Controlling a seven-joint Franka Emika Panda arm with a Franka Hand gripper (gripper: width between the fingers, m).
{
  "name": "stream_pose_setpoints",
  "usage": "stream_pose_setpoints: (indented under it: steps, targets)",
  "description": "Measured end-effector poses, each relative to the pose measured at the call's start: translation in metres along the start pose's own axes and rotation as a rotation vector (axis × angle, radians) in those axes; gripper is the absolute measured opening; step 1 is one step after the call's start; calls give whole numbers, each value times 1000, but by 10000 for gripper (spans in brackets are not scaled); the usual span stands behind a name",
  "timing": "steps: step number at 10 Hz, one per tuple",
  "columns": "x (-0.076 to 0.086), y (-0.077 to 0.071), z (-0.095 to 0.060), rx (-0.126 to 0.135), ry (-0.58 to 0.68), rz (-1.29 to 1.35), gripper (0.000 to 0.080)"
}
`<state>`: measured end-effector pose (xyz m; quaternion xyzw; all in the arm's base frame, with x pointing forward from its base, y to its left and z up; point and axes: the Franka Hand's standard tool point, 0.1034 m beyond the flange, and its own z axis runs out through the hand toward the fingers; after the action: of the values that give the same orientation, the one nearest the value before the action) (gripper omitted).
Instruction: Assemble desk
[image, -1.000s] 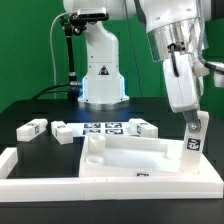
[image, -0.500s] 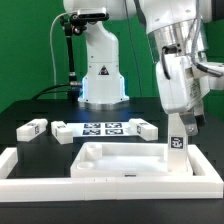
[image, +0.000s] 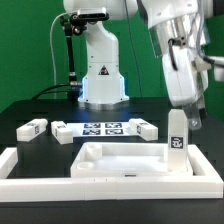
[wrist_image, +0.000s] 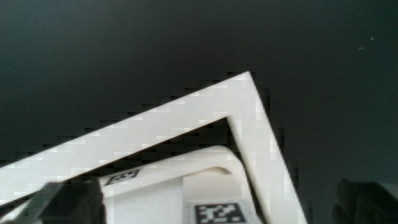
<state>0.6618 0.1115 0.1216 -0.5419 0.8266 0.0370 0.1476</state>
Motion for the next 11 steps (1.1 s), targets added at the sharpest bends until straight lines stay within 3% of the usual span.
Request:
stream_pose_setpoints:
  steps: [2,8,9,10,11]
  targets:
    - [-8,5,-13,5,-11,-14,649]
    - [-8,7,-9,1,-8,-34,649]
    - [-15,17,-13,4,-14,-89,649]
    - [-14,43,-21,-6,-10,-121,649]
    - [-10,54,-24,-18,-6,-176,649]
